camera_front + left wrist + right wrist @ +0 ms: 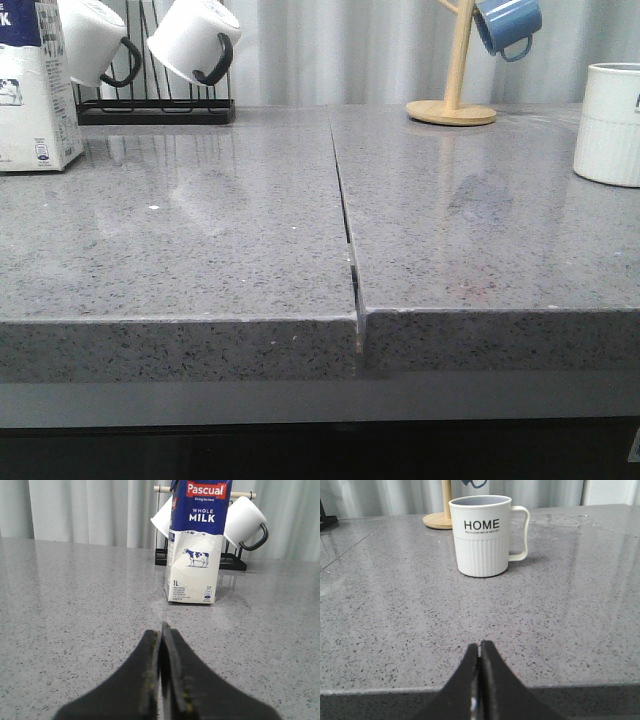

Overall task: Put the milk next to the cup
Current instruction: 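Open the right gripper and approach the white HOME mug handle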

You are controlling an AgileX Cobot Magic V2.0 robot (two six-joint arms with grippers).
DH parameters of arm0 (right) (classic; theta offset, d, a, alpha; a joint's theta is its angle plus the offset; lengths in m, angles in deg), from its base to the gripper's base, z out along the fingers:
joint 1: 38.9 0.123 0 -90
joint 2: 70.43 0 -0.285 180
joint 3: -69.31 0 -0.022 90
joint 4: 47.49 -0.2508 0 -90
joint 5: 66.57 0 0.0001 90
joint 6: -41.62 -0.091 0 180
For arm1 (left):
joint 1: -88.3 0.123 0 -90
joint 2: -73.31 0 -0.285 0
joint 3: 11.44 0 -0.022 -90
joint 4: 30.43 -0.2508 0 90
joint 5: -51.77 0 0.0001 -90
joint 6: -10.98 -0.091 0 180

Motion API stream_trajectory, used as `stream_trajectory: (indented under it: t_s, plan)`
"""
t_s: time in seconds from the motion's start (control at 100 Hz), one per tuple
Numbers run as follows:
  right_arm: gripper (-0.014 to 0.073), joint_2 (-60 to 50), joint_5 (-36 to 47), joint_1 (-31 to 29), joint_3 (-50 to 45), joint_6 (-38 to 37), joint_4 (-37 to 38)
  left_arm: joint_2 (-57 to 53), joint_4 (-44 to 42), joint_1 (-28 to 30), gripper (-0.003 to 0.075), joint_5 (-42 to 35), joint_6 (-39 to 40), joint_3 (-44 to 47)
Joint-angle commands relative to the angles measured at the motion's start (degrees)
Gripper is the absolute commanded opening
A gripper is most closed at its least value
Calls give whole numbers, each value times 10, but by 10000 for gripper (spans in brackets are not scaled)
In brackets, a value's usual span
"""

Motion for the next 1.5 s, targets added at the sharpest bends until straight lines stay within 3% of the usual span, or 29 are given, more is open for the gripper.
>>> stream_trajectory:
  t_s: [0.0, 0.57, 0.84, 1.19, 1.41, 1.49]
  plan:
    - [-67, -11, 46, -5, 11, 3, 8, -18, 0, -2, -21, -49, 5, 23]
    - [-67, -11, 46, -5, 13, 3, 8, -18, 0, -2, -21, -49, 5, 23]
    - [-67, 3, 37, -5, 70, 8, 16, -18, 0, -2, -21, -49, 5, 23]
    - [-67, 166, -38, -5, 180, 9, 18, -18, 0, -2, -21, -49, 5, 23]
    - [-57, 282, 32, -5, 207, 8, 19, -18, 0, -2, -21, -49, 5, 23]
    - [22, 326, 83, -5, 207, 9, 20, -18, 0, -2, -21, -49, 5, 23]
